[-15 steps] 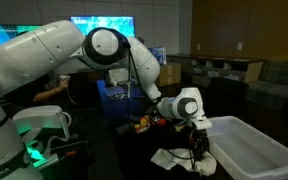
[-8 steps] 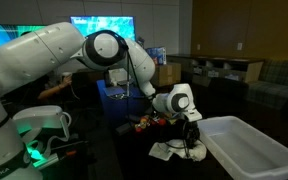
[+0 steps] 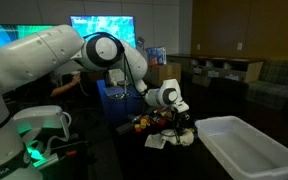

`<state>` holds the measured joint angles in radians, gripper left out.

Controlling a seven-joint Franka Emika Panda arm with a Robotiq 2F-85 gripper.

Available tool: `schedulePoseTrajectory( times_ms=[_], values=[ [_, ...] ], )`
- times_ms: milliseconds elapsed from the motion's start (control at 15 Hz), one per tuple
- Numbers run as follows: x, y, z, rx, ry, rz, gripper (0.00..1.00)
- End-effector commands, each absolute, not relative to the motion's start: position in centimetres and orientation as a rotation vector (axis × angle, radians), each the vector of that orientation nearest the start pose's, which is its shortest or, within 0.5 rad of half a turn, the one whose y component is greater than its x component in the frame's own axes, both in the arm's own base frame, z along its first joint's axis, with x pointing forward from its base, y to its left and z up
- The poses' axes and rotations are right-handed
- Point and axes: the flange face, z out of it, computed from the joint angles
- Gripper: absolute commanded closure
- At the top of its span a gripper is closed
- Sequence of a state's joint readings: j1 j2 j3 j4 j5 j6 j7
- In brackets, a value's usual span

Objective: Use the cloth to push the objects on the table to the left, then put it in the box

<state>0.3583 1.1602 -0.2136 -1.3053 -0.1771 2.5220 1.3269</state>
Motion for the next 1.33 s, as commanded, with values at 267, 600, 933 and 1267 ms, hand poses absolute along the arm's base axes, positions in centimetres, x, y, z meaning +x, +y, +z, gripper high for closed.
schedulePoseTrajectory(
  times_ms=[267, 600, 933, 1267],
  values=[
    [73.3, 21.8, 4.8, -2.940, 1.278, -0.511, 0.86],
    [73.0, 25.4, 7.5, -2.953, 1.077, -0.444, 0.86],
    [72.1, 26.1, 14.6, -3.006, 0.751, -0.416, 0.86],
    [72.7, 22.4, 23.0, -2.973, 0.727, -0.510, 0.85]
  ],
)
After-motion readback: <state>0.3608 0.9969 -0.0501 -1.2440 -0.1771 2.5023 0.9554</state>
